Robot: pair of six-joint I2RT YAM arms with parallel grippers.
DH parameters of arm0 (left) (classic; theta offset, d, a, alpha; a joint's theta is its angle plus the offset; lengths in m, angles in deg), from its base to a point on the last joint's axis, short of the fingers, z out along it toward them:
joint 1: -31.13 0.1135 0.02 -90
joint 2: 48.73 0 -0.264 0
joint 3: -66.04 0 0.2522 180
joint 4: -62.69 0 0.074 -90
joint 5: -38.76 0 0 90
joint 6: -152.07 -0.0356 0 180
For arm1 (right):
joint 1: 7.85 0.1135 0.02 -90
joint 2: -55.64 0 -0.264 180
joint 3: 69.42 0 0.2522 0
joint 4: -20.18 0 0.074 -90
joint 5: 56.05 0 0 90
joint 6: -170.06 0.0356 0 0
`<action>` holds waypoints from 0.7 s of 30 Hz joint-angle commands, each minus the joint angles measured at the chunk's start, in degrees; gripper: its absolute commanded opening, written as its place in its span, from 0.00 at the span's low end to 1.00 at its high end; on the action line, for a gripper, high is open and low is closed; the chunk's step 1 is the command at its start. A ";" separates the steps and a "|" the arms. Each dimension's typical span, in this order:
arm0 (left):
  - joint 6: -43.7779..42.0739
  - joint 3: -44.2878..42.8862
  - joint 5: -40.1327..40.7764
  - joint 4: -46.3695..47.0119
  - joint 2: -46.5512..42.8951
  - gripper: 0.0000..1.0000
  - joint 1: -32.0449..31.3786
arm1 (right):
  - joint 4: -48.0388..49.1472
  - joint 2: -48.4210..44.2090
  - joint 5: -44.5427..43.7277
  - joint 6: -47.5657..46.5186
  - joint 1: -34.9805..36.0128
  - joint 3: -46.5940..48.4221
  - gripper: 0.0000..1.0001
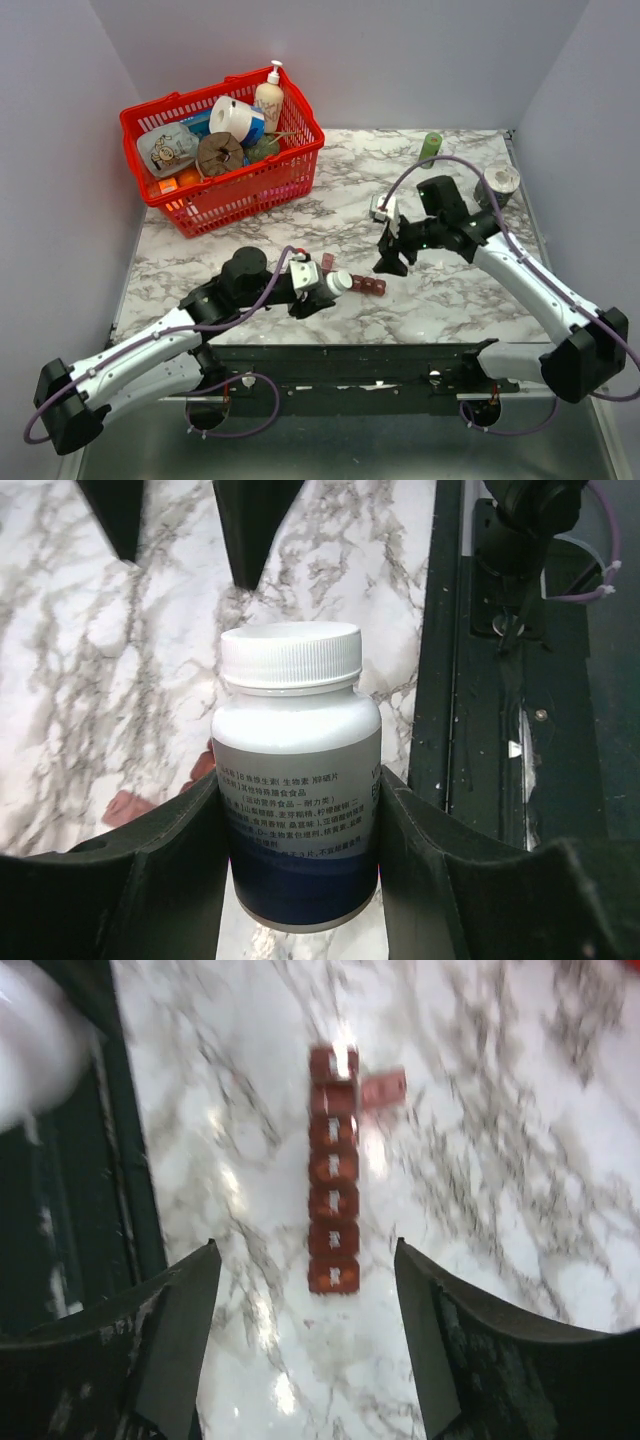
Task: Sort the pills into containers
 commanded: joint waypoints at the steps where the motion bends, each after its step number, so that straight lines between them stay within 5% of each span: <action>1: -3.43 0.23 6.05 -7.28 -7.37 0.00 0.32 | 0.71 6.40 -10.67 -1.96 0.53 -6.17 0.49; 10: -3.87 1.90 10.80 -8.69 -12.92 0.00 0.58 | 4.55 16.05 -13.90 -0.13 8.18 -10.75 0.24; 21: -3.08 2.87 12.30 -10.01 -16.00 0.00 0.58 | 10.10 23.72 -24.61 4.27 13.37 -9.70 0.24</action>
